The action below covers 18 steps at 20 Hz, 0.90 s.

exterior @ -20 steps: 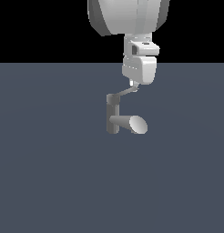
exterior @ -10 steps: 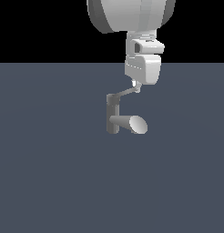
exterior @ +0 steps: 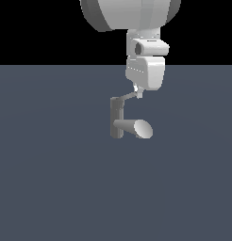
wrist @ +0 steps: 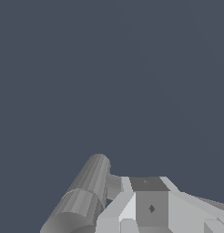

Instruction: Turn on the faucet by rotating a designated handle.

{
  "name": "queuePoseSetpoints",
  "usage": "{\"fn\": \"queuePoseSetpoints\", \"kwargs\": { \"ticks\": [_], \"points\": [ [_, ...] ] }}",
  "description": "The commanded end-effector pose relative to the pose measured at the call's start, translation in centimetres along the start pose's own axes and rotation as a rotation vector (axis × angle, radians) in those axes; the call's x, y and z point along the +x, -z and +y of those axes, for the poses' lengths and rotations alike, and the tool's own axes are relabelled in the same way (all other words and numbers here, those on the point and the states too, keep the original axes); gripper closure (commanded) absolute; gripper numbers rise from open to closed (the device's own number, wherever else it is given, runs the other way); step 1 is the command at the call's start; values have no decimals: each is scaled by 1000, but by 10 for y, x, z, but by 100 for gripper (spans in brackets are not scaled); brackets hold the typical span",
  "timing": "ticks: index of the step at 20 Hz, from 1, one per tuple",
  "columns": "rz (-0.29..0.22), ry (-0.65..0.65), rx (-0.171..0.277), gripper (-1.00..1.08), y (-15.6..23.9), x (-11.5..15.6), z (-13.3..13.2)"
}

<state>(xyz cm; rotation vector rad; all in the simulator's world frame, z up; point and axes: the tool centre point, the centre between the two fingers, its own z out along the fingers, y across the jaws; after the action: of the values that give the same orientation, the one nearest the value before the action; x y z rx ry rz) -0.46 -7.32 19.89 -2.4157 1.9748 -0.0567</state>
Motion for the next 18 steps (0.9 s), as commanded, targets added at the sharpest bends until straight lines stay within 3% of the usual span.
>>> {"fn": "queuePoseSetpoints", "kwargs": {
  "ticks": [1, 4, 5, 18],
  "points": [
    [-14, 7, -35, 108, -14, -13, 17],
    [-15, 5, -38, 108, -15, -16, 23],
    [-1, -2, -5, 108, -1, -7, 12],
    [-13, 3, -36, 108, -13, -82, 29]
  ]
}}
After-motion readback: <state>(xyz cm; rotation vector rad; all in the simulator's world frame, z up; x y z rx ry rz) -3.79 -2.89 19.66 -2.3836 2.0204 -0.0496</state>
